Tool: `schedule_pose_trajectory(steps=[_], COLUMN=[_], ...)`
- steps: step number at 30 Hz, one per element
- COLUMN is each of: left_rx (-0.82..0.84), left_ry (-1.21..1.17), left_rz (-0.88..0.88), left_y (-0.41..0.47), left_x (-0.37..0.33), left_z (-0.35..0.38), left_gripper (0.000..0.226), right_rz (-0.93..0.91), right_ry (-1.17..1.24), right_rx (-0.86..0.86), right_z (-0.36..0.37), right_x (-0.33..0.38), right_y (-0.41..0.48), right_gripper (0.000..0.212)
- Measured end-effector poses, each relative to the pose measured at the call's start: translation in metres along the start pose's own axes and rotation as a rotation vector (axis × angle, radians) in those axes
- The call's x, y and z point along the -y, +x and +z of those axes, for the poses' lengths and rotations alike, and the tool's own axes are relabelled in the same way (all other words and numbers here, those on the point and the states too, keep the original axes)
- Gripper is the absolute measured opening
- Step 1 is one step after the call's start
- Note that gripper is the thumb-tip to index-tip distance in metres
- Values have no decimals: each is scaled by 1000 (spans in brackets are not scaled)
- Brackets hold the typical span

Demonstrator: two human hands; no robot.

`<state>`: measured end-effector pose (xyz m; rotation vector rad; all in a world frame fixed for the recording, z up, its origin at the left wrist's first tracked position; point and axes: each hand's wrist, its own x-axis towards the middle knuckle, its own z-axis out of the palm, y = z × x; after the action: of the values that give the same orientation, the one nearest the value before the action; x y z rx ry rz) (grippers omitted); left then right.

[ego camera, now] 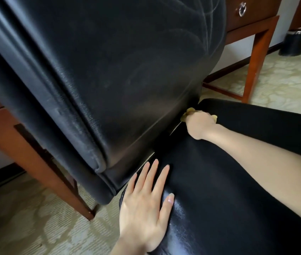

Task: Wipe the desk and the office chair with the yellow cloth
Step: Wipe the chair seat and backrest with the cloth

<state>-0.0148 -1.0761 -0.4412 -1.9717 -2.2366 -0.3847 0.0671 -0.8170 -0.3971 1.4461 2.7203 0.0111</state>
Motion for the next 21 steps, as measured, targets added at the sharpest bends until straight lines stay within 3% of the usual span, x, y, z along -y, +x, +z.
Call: schedule_pose_trajectory(steps=[5,15,21], left_rx=[-48,-45,48], left_ry=[-18,-21,-9], left_rz=[-28,-55,73], left_y=[-3,-3,-8], left_x=[0,2,4], left_z=[6,6,-12], left_gripper=[61,64,68], right_rz=[-121,-535,-473], right_ry=[83,414,477], right_rx=[42,-168,-143], right_z=[2,25,36], right_x=[26,42,36], right_y=[-42,-136,-195], right_gripper=[58,54,49])
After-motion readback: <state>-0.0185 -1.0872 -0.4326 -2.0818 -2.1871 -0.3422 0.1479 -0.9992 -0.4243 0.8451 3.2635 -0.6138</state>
